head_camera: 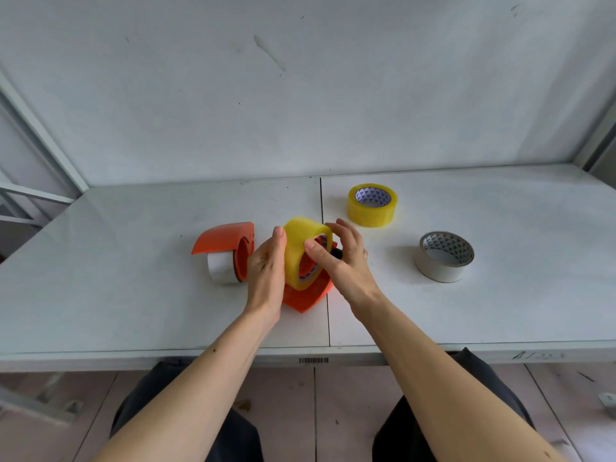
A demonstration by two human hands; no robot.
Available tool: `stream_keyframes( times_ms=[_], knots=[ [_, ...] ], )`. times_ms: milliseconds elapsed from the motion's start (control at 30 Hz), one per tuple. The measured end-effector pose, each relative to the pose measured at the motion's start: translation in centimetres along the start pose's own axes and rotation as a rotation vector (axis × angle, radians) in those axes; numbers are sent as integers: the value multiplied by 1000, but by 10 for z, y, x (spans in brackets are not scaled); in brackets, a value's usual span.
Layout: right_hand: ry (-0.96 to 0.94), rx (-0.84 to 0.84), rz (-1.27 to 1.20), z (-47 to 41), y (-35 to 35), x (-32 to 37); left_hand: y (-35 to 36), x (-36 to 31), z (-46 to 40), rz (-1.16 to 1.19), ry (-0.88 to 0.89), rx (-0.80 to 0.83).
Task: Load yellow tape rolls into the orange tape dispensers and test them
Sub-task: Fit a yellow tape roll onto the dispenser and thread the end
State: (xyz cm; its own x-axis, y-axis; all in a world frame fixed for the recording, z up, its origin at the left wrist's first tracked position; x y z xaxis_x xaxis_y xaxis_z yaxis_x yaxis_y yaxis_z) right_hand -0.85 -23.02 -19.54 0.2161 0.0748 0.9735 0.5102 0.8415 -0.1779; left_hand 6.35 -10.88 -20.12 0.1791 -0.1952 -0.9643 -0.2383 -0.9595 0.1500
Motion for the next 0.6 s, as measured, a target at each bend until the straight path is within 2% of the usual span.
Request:
stream_keyframes(
  times_ms=[100,200,400,600],
  knots=[
    [19,-4,-2,-3,-7,-2,-6,3,0,-30,-25,-17],
    [117,-3,-17,-3,-8,-13,-16,15,7,-94,-46,-10],
    [205,-97,-202,-8,-17,-15,-21,5,0,-134,-7,-49],
    [252,-156,-101,-6,-19,-20,-19,0,-2,-192,-42,-12]
  ],
)
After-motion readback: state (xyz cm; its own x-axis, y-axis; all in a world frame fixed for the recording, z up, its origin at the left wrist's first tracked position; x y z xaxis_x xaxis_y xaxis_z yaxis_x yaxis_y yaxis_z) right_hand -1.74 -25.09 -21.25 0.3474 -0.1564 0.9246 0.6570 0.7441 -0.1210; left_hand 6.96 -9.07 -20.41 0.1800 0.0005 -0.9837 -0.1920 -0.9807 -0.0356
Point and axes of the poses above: each hand's wrist, its own z-axis away from the middle knuckle, its own y-axis out of the palm, x = y × z, the point moved 5 cm from there along -z, towards the middle knuckle, and after that the axes turned 9 degrees about y, right-handed, at the moved point
